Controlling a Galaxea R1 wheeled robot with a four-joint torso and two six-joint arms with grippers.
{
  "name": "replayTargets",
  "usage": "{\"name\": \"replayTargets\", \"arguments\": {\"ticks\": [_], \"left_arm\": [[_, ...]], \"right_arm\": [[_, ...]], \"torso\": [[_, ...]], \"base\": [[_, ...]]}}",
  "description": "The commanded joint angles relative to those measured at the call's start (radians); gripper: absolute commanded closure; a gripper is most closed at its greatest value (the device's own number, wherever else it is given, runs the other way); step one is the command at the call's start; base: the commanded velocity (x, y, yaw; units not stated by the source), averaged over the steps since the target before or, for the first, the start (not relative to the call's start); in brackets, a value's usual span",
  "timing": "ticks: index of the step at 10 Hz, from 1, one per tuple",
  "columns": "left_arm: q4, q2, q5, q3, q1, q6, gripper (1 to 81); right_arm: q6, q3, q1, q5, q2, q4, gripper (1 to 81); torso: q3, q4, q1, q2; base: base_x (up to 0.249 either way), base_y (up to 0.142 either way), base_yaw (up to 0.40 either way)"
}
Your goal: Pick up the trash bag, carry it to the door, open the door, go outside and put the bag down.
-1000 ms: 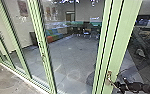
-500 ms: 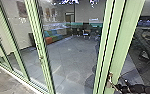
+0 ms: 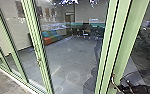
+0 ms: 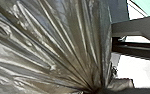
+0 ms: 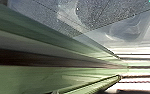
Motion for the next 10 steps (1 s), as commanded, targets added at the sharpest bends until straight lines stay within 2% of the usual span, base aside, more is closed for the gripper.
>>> {"name": "replayTargets", "arguments": {"ticks": [1, 5, 10], "left_arm": [[-0.007, 0.009, 0.084, 0.006, -0.031, 0.003, 81.1], [-0.005, 0.014, 0.084, 0.006, -0.031, 0.003, 81.1], [0.001, 0.017, 0.084, 0.006, -0.031, 0.005, 81.1]], "right_arm": [[0.07, 0.021, 0.135, -0.014, -0.001, 0.004, 1.0], [0.062, 0.053, 0.15, -0.016, -0.059, -0.002, 1.0], [0.055, 0.125, 0.23, -0.042, -0.239, -0.037, 1.0]], "torso": [[0.0, 0.0, 0.001, 0.0], [-0.001, 0.0, 0.003, 0.001], [-0.004, 0.0, 0.006, 0.004]], "base": [[0.1, 0.0, 0.0], [0.045, 0.0, 0.0], [0.0, 0.0, 0.0]]}}
